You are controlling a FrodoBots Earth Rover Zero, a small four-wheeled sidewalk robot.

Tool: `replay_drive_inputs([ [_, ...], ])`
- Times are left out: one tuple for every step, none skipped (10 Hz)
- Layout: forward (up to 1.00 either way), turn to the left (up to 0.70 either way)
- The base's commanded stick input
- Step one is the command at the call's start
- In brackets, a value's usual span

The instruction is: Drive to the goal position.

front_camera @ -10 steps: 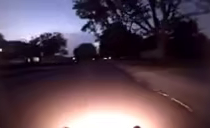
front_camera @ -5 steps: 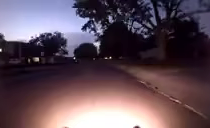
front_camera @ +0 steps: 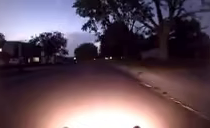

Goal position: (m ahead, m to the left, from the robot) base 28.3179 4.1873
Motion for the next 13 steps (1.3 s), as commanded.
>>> replay_drive_inputs([
  [0.70, 0.00],
  [0.70, 0.00],
  [0.70, 0.00],
  [0.70, 0.00],
  [0.70, 0.00],
  [0.70, 0.00],
  [0.70, 0.00],
  [0.70, 0.00],
  [0.70, 0.00],
  [0.70, 0.00],
  [0.70, 0.00],
  [0.70, 0.00],
  [0.70, 0.00],
])
